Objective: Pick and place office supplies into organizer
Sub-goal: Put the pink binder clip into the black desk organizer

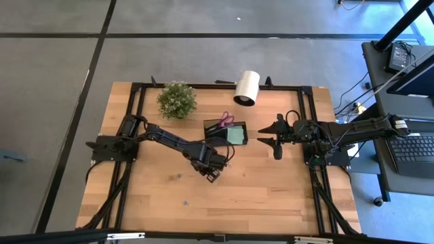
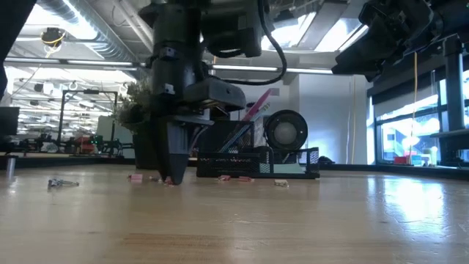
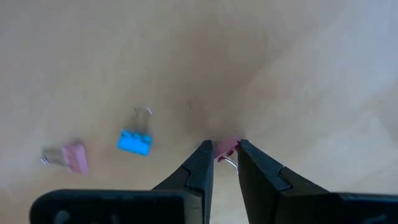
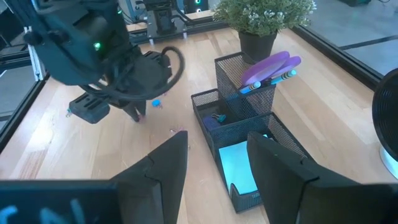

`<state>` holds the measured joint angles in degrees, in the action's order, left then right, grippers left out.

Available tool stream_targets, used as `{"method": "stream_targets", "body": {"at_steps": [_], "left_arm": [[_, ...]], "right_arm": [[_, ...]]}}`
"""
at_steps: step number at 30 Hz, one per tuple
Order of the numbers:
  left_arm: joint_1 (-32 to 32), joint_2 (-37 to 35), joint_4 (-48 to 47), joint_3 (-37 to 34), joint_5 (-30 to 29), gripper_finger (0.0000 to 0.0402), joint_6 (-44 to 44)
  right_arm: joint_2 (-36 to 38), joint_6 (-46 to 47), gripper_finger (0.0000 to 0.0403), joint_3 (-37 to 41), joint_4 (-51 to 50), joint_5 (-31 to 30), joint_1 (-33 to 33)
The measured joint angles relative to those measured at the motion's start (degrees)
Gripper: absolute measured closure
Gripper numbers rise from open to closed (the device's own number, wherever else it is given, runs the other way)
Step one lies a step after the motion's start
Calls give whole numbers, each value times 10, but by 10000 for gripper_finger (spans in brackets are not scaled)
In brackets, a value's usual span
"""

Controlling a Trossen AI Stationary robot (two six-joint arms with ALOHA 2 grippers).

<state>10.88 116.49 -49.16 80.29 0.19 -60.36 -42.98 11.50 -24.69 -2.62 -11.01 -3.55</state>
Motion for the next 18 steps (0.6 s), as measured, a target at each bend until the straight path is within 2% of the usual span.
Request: {"method": "stream_targets", "body": {"at_steps": [6,12,18], "left_arm": [[-26,0,0,44,-7,347,65],[-54,-2,-1,97,-68,347,126],[-87,-2,-4,108,-147,346,152]], "right_arm": [[0,0,232,0,0,0,0],[0,0,232,0,0,0,0],[0,0,232,0,0,0,0]]}}
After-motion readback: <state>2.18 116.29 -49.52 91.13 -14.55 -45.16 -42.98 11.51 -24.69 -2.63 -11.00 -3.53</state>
